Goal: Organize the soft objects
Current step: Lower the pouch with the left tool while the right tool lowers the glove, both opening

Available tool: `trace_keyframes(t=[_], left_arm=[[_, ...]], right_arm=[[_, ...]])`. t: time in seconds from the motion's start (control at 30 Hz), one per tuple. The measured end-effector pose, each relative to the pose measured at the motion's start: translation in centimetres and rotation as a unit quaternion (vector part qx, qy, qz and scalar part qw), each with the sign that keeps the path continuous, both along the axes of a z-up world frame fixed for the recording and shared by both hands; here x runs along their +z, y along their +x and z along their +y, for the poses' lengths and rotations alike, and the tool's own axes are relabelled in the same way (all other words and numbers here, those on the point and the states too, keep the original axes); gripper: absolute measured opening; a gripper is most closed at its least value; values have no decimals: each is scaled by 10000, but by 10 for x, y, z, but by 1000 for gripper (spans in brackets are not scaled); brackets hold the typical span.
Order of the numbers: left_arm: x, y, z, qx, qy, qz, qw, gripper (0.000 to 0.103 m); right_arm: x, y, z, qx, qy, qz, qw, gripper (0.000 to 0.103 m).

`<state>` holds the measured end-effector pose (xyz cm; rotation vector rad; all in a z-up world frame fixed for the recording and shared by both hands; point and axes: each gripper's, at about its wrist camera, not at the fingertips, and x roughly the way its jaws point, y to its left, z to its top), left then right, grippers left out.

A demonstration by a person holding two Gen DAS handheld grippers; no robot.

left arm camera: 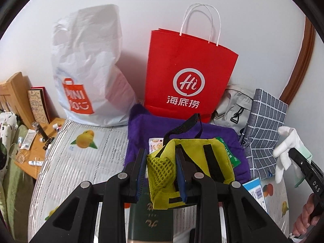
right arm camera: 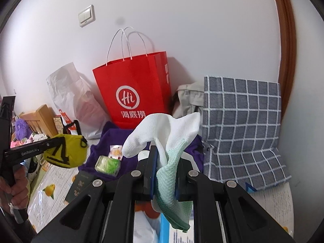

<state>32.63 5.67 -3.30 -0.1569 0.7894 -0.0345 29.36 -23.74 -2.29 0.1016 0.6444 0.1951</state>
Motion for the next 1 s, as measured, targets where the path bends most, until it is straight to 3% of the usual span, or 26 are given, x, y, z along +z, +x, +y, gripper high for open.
trace_keyframes(t=[0.5, 0.63, 1.0], left_arm=[[-27, 72, -3, 12, -201, 101, 9997, 26], [-39, 90, -3, 8, -73, 201, 9998, 27], [-82, 118, 10, 104, -316, 691, 9971, 27]], right_arm=[[-21, 77, 11, 114, 470, 170, 9987, 14], [-32, 98, 10, 103, 561, 242, 9981, 14], [-96, 146, 11, 35, 296, 973, 9948, 14]])
